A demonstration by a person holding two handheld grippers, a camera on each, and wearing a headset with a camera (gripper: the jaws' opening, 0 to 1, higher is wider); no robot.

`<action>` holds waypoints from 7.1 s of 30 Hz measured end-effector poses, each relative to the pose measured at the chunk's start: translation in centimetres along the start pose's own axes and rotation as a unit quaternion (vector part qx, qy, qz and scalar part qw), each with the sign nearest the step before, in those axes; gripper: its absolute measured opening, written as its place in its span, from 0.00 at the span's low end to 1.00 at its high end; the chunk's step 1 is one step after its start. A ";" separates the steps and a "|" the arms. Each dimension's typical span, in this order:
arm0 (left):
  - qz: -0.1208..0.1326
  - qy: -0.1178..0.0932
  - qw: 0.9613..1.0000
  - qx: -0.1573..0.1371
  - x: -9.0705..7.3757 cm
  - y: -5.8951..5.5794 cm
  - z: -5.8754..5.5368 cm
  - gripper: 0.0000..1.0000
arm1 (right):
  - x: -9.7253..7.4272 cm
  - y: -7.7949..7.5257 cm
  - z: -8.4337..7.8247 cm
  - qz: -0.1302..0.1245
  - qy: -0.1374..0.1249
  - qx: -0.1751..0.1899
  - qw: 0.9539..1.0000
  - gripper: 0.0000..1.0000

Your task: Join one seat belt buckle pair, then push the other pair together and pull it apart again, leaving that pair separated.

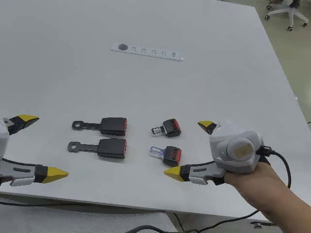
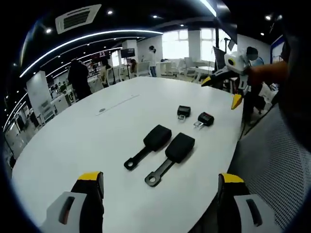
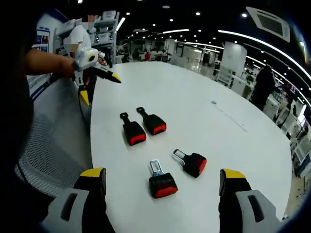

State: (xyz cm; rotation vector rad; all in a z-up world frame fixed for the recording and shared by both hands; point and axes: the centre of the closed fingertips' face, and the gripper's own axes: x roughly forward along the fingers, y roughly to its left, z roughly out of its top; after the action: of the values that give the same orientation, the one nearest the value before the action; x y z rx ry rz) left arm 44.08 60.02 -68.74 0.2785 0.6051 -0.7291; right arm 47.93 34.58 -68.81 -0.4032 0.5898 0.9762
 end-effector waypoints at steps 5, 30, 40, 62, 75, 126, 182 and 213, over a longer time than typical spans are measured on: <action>0.001 -0.001 1.000 -0.003 0.0 0.0 -0.1 0.98 | 0.1 -0.1 -0.1 -0.001 0.003 0.002 1.000 0.93; 0.004 0.010 1.000 -0.010 0.0 1.1 -1.6 1.00 | 0.1 -0.6 -0.8 -0.008 0.011 0.008 1.000 0.96; 0.002 0.011 1.000 -0.001 0.2 1.3 -1.7 1.00 | 0.1 -0.4 -0.8 -0.007 0.011 0.013 1.000 0.95; -0.011 0.015 1.000 0.000 0.3 -0.4 -1.0 0.97 | -0.1 -1.2 -1.7 -0.015 0.024 0.000 1.000 0.92; -0.009 0.020 1.000 0.002 0.3 -0.4 -1.0 0.95 | 0.3 -0.6 -2.2 -0.015 0.036 -0.022 0.999 0.90; -0.084 0.082 0.986 0.121 7.1 -1.2 -0.2 0.50 | 2.1 0.1 -3.1 0.040 0.077 -0.087 0.992 0.47; -0.199 0.163 0.935 0.246 13.8 -3.9 -1.8 0.34 | 5.9 -0.9 -7.5 0.131 0.155 -0.129 0.971 0.31; -0.220 0.189 0.906 0.308 14.0 -4.4 -1.9 0.33 | 6.6 -0.9 -8.1 0.169 0.166 -0.195 0.952 0.32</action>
State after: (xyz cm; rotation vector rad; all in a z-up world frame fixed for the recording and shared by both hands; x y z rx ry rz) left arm 48.44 50.18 -78.85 0.9053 0.8051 -1.3206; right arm 49.23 33.86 -79.18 -0.8501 0.7871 1.3746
